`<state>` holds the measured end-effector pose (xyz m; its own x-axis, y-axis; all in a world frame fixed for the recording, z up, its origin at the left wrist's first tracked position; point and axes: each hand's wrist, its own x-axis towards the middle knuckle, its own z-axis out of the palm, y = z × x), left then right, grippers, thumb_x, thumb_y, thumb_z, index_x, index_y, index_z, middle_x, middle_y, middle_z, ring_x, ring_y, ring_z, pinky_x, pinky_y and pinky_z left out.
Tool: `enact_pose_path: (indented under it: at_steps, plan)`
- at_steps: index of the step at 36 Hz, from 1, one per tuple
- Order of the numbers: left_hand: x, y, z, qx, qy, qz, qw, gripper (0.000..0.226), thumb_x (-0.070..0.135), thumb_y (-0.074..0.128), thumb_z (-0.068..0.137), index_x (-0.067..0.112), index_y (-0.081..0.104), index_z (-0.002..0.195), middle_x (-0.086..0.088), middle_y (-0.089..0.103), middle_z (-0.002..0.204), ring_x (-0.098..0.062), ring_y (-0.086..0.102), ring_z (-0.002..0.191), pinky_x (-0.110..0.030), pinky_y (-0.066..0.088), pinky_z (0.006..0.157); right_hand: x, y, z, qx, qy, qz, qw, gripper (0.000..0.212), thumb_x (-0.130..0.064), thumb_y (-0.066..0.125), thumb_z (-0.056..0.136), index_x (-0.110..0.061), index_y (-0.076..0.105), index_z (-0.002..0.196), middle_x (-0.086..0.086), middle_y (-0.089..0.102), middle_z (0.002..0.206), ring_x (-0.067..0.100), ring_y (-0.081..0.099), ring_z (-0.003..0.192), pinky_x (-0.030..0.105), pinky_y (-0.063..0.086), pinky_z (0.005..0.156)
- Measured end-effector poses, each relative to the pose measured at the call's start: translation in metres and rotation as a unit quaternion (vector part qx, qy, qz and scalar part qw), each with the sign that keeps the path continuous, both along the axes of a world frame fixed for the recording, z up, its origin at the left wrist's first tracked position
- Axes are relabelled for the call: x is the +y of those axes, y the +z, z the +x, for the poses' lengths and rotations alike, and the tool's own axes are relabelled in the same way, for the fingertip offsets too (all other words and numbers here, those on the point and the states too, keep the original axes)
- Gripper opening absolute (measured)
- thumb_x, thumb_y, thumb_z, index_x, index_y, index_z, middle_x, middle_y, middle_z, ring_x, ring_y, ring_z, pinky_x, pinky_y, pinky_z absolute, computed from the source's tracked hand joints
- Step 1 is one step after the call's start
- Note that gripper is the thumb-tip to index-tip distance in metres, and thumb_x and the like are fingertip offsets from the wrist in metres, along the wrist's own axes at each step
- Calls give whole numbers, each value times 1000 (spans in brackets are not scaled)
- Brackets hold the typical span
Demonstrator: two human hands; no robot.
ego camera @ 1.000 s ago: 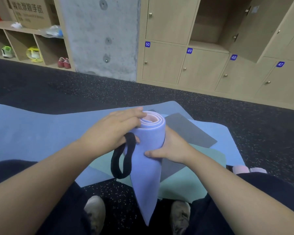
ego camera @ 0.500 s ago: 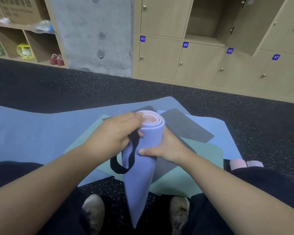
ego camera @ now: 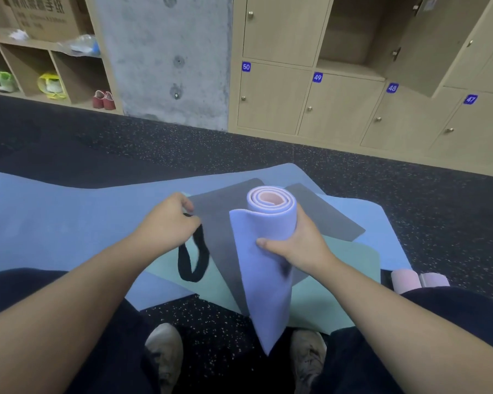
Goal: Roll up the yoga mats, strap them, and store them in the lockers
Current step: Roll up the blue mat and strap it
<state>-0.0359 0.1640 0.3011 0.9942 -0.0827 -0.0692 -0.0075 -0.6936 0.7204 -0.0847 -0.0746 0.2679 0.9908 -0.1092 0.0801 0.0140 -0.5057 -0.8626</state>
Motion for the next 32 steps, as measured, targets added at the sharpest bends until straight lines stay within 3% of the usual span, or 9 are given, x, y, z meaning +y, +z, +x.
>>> enact_pose_path:
  at_steps: [5,8,12,14,16,19,22,27,32]
  plan:
    - [-8,4,-5,53,20,-193,980,23,8,57,88,14,48,108,-8,65,74,-20,60,64,-36,49,69,4,2,-2,-6,-10,-8,1000,73,-29,87,62,-39,49,123,-25,62,116,-3,58,109,21,46,89]
    - [-16,10,-14,71,-20,-280,957,23,14,64,90,20,48,105,-15,69,95,-19,65,71,-46,54,77,9,5,-2,-15,-21,-9,1000,73,-28,88,63,-38,49,124,-26,61,114,-5,57,107,16,44,85]
    - [-25,19,-29,52,-65,-389,917,20,8,39,102,23,51,108,0,64,120,-22,70,87,-50,57,75,14,9,-1,-25,-44,-12,999,72,-26,87,64,-39,47,123,-25,60,112,0,57,105,14,42,79]
    - [-26,21,-32,18,-95,-387,917,37,-3,30,100,26,53,109,7,61,125,-22,71,89,-51,56,74,16,9,0,-25,-54,-16,998,71,-27,87,64,-40,45,120,-24,60,110,3,58,104,17,44,79]
    - [-25,19,-31,-16,-130,-354,926,54,-14,29,94,33,50,109,16,58,124,-20,71,82,-40,55,65,17,9,1,-21,-56,-23,998,71,-29,87,63,-42,44,119,-22,60,110,6,58,105,23,46,83]
    - [-25,12,-30,-83,-152,-263,949,63,-10,50,88,48,39,111,18,54,117,-15,67,76,-33,57,64,21,9,1,-24,-53,-26,998,73,-30,87,63,-42,43,120,-22,61,112,6,58,106,27,48,88]
    - [-27,7,-27,-139,-108,-202,963,58,5,69,80,36,31,111,12,49,113,1,59,85,-18,49,62,26,8,1,-34,-59,-17,998,75,-31,88,62,-41,43,121,-24,60,110,4,59,106,26,48,87]
    - [-33,7,-29,-161,-96,-235,954,62,-1,71,75,37,29,98,16,49,107,-2,53,88,-39,54,82,31,11,0,-37,-62,26,997,79,-40,91,58,-42,46,123,-28,62,110,-5,59,105,26,50,87]
    - [-38,2,-35,-133,-114,-279,944,64,15,78,66,44,33,100,12,46,119,15,48,98,-35,50,98,37,16,-2,-34,-49,33,998,77,-43,91,54,-49,47,117,-32,62,109,-14,58,101,21,49,82]
